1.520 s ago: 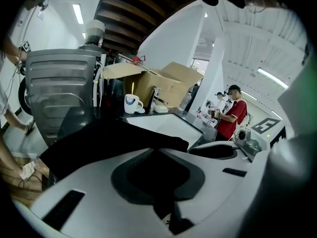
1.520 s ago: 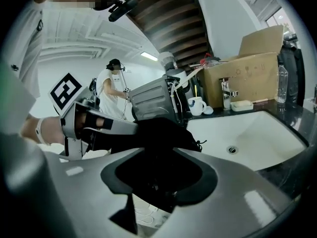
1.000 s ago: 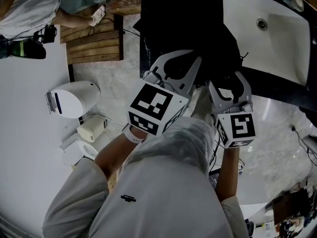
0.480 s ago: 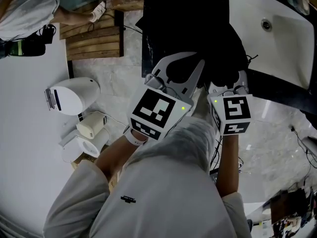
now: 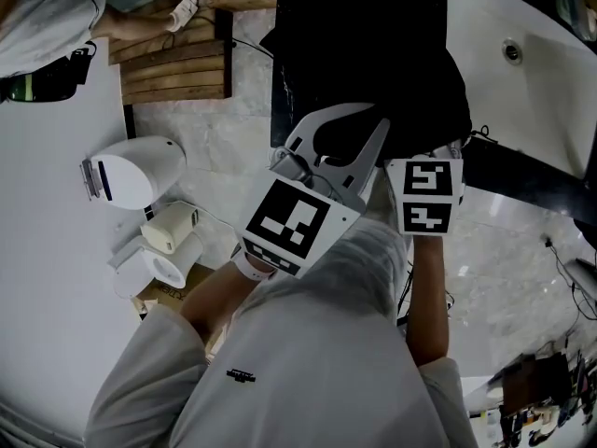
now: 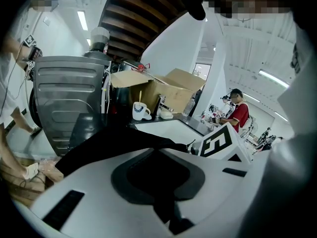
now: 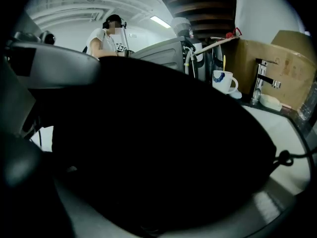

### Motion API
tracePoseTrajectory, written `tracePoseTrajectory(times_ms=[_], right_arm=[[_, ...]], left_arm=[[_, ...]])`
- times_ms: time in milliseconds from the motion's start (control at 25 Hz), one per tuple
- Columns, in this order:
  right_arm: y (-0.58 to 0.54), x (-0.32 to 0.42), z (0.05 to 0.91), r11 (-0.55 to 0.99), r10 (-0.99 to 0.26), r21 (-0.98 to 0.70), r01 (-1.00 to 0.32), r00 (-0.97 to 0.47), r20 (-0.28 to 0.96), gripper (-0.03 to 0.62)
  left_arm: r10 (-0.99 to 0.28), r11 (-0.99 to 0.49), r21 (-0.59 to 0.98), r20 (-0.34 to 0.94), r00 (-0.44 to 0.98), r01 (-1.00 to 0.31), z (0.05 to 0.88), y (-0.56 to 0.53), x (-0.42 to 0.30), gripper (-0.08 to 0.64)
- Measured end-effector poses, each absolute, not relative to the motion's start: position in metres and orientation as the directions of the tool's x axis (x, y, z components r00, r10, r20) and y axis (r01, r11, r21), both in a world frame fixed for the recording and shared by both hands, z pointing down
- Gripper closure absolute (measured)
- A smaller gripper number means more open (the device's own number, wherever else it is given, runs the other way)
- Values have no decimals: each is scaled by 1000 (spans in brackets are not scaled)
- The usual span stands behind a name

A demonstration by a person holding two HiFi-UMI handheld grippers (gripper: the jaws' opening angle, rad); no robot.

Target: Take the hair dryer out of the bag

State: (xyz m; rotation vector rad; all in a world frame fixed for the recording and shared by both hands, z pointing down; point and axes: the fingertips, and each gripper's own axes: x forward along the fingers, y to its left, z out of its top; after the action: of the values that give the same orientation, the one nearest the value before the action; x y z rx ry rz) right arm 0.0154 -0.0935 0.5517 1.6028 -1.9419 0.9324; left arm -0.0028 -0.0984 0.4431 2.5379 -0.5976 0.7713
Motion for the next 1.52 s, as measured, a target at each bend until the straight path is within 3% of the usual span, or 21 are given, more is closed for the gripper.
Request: tracePoseTrajectory(times_ms=[200,400,680,1160,1520], right_arm=[[-98,13,560,77,-655,-227,-971,-221,723,308],[-98,10,562,109,-648,-245,-963,-256,718,349],[-98,16,543,106,-691,-373,-922,-338,638,368],[-79,20,516,30,-735,-486,-873,-349,581,379],[-63,33,495,-120,-788,-743,-658,-392,475,379]], left_arm=[[-266,-816,282,592,761,-505,445,-100,-4,537],[-270,-810,289,590,761,-511,448,-105,-5,537],[-248,-825,285,592,766,-488,449,-100,0,537],[-264,-835,252,595,759,-488,444,-101,0,537],[-280,-840,224,600,749,-494,438,-108,-5,537]])
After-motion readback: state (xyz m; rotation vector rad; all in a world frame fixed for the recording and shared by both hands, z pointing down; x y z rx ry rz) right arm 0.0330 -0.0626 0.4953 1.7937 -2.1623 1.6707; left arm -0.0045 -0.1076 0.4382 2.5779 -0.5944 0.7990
